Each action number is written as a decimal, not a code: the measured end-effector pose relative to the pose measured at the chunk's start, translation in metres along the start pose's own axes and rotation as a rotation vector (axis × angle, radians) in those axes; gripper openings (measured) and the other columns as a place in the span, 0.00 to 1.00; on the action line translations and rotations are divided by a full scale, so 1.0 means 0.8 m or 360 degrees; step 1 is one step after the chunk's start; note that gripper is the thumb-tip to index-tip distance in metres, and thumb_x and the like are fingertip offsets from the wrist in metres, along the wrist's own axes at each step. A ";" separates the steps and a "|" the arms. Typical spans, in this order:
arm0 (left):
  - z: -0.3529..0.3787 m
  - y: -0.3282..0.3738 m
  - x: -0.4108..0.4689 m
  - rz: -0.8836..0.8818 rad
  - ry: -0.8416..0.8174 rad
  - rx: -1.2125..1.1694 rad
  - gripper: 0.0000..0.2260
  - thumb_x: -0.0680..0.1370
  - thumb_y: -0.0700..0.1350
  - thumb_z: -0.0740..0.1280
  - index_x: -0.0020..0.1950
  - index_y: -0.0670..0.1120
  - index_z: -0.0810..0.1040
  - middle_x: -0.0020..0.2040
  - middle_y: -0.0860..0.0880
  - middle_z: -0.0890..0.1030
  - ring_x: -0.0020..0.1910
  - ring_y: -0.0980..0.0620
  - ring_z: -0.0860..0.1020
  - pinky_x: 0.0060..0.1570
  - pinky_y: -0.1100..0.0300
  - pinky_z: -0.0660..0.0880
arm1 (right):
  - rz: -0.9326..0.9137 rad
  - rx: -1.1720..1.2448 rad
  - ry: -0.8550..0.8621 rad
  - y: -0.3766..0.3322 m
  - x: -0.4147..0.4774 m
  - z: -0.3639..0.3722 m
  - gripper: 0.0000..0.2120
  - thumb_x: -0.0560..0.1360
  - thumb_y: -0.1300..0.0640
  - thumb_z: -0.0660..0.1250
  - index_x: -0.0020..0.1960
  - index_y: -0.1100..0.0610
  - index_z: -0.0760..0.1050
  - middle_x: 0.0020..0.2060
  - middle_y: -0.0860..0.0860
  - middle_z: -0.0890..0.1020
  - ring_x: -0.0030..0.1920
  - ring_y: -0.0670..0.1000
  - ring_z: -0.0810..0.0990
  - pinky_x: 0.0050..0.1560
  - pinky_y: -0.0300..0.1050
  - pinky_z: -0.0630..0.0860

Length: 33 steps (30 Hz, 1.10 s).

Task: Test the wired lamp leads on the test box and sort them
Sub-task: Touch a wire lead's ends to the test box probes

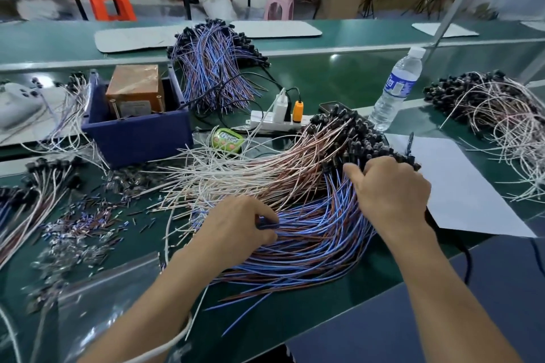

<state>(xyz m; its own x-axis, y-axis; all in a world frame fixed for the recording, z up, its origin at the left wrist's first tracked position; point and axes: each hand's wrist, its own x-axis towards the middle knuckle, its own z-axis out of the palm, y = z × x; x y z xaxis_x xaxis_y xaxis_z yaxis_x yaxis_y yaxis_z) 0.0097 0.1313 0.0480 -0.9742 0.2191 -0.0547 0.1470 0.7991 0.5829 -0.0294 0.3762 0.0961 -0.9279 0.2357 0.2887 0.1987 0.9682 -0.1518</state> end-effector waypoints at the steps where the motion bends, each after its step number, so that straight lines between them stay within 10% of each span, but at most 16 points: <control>1: 0.000 -0.002 0.000 -0.0015 -0.0014 -0.0069 0.09 0.72 0.57 0.79 0.51 0.61 0.87 0.41 0.63 0.82 0.38 0.63 0.79 0.43 0.60 0.79 | -0.0019 0.0028 0.0119 -0.007 -0.006 0.000 0.26 0.79 0.37 0.66 0.31 0.55 0.75 0.22 0.48 0.70 0.25 0.53 0.68 0.35 0.44 0.63; 9: -0.031 -0.031 -0.007 -0.0122 0.0385 -0.0630 0.09 0.74 0.50 0.77 0.44 0.66 0.86 0.40 0.62 0.85 0.38 0.61 0.81 0.37 0.70 0.75 | -0.0536 0.0693 -0.0228 -0.090 -0.053 0.030 0.12 0.80 0.45 0.68 0.41 0.50 0.81 0.30 0.44 0.81 0.31 0.45 0.77 0.36 0.44 0.74; 13: -0.061 -0.067 -0.025 -0.0234 0.0682 -0.0822 0.14 0.74 0.41 0.76 0.43 0.62 0.87 0.38 0.57 0.87 0.38 0.57 0.84 0.43 0.57 0.81 | -0.0702 0.1039 -0.0422 -0.170 -0.066 0.052 0.13 0.78 0.47 0.68 0.38 0.52 0.81 0.29 0.45 0.79 0.32 0.46 0.75 0.36 0.47 0.70; 23: -0.125 -0.188 -0.113 -0.0680 0.1578 -0.0480 0.13 0.74 0.45 0.76 0.36 0.64 0.82 0.37 0.68 0.84 0.38 0.66 0.82 0.42 0.64 0.79 | -0.1055 0.1415 -0.0721 -0.377 -0.130 0.083 0.09 0.72 0.50 0.66 0.43 0.50 0.85 0.34 0.44 0.85 0.37 0.46 0.81 0.40 0.43 0.76; 33: -0.095 -0.137 -0.078 -0.0188 0.1062 -0.0298 0.05 0.72 0.49 0.78 0.48 0.55 0.89 0.47 0.59 0.86 0.52 0.62 0.79 0.59 0.67 0.72 | -0.1054 0.1032 -0.0728 -0.257 -0.066 0.056 0.11 0.71 0.62 0.74 0.41 0.45 0.86 0.31 0.34 0.82 0.37 0.33 0.80 0.39 0.24 0.70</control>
<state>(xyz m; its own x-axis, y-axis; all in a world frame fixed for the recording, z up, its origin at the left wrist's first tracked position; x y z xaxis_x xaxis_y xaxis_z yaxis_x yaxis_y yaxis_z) 0.0414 -0.0126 0.0491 -0.8878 -0.3015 0.3477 0.0600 0.6734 0.7369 -0.0354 0.1607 0.0700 -0.8474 -0.5138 0.1337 -0.4781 0.6291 -0.6128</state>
